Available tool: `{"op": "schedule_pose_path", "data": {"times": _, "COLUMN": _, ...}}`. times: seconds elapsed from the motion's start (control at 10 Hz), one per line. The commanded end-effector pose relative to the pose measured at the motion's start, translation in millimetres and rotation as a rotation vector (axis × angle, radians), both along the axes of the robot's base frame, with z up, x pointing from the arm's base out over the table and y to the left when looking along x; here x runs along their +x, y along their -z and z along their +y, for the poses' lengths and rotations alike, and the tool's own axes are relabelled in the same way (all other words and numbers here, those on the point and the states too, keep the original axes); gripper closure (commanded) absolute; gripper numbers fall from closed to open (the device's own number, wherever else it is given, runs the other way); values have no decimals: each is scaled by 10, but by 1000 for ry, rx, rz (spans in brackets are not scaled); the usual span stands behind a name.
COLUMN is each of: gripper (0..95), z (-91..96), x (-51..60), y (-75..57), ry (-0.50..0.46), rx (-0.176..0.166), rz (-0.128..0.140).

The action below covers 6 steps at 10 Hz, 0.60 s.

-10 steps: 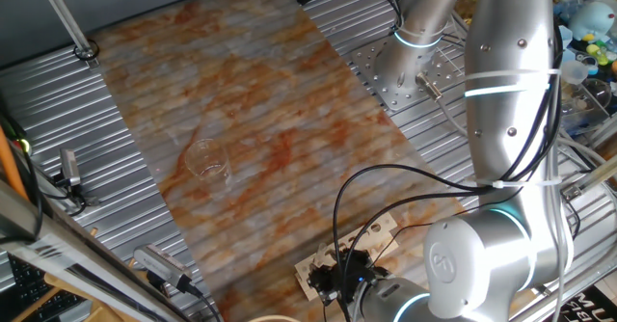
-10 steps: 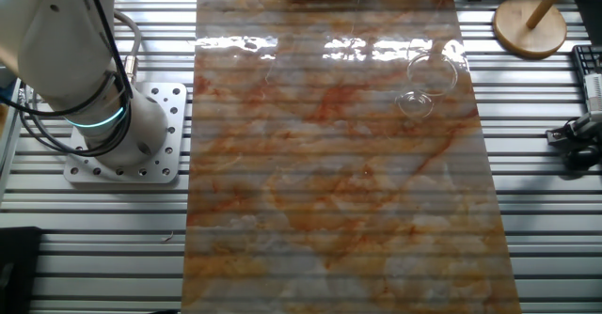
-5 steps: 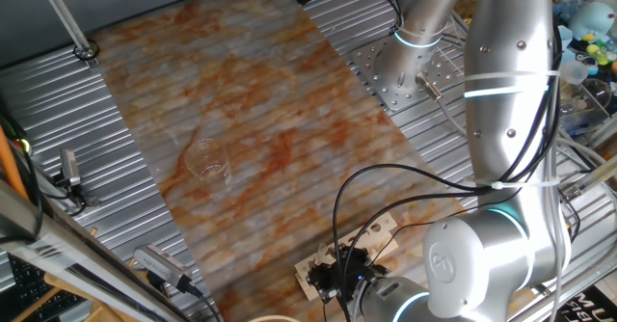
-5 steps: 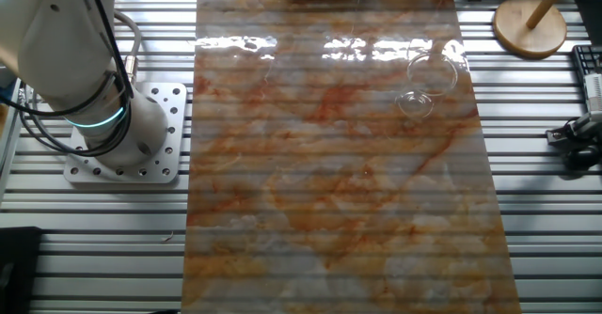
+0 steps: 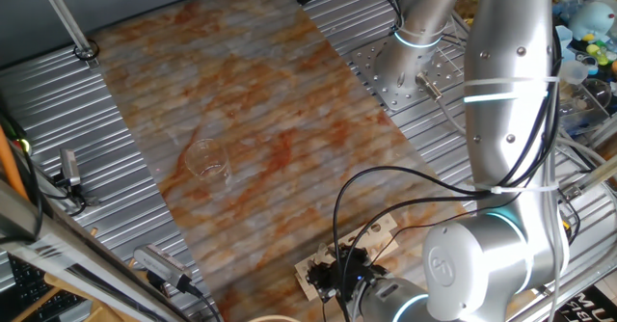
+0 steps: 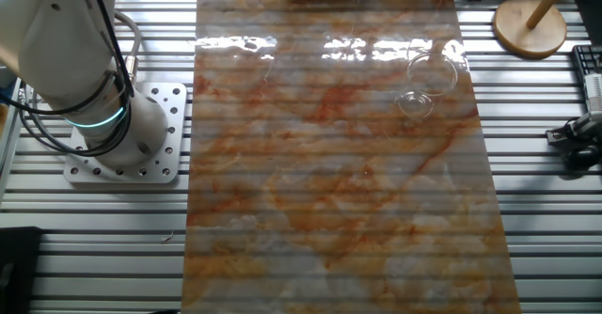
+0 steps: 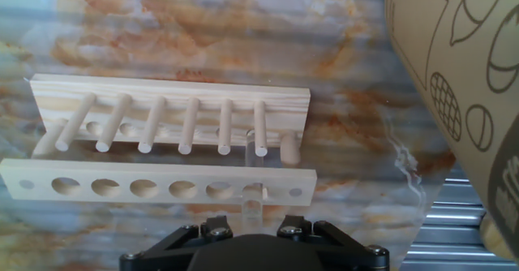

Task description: Pour out the test tube

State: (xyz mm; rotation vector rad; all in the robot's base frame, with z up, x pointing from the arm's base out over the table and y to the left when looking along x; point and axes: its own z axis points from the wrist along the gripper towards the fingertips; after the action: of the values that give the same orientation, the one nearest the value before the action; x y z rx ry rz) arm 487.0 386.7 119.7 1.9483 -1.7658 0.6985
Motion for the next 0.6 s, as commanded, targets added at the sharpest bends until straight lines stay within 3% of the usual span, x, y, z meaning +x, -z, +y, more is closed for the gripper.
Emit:
{"op": "schedule_pose_path", "data": {"times": 0.1, "gripper": 760, "z": -11, "x": -1, "y": 8, "ry": 1, "rx": 1, "rz": -2}}
{"op": "schedule_pose_path", "data": {"times": 0.6, "gripper": 760, "z": -19, "x": -3, "y": 18, "ry": 3, "rx": 3, "rz": -2}}
